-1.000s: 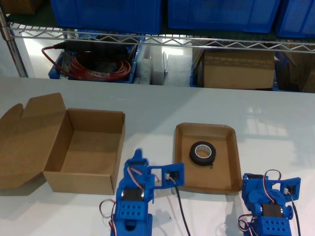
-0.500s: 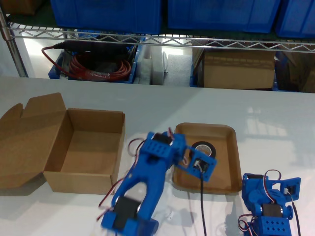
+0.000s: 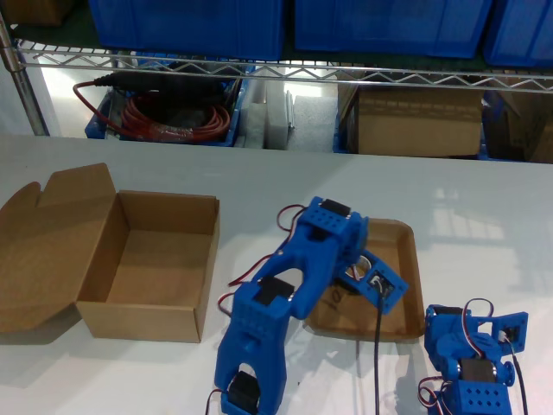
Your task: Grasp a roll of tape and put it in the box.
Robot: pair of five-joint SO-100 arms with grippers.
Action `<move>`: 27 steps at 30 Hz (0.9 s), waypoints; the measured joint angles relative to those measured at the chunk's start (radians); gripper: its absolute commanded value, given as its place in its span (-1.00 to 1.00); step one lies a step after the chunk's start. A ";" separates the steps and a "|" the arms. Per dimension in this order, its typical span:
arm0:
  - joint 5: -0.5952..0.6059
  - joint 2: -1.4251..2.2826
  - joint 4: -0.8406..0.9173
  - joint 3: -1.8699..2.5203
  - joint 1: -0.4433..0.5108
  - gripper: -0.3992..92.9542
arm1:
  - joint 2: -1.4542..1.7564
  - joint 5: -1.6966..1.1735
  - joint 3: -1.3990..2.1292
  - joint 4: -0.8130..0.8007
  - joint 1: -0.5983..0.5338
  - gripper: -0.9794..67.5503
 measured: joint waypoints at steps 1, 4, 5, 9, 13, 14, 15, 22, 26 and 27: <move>0.003 -0.035 0.011 -0.034 0.002 -0.39 | 0.000 0.000 0.000 0.000 0.000 -0.96; 0.008 -0.112 0.025 -0.107 -0.003 -0.41 | 0.000 0.000 0.000 0.000 0.000 -0.96; 0.008 -0.129 0.026 -0.124 -0.003 -0.41 | 0.000 0.000 0.000 0.000 0.000 -0.96; 0.008 -0.199 0.038 -0.195 0.009 -0.42 | 0.000 0.000 0.000 0.000 0.000 -0.96; 0.008 -0.252 0.041 -0.241 0.011 -0.44 | 0.000 0.000 0.000 0.000 0.000 -0.96; 0.008 -0.267 0.044 -0.252 0.011 -0.44 | 0.000 0.000 0.000 0.000 0.000 -0.96; 0.008 -0.284 0.052 -0.265 0.011 -0.46 | 0.000 0.000 0.000 0.000 0.000 -0.96; 0.005 -0.345 0.060 -0.324 0.011 -0.53 | 0.000 0.000 0.000 0.000 0.000 -0.96; 0.005 -0.365 0.060 -0.342 0.011 -0.62 | 0.000 0.000 0.000 0.000 0.000 -0.96; 0.005 -0.370 0.060 -0.345 0.011 -0.66 | 0.000 0.000 0.000 0.000 0.000 -0.96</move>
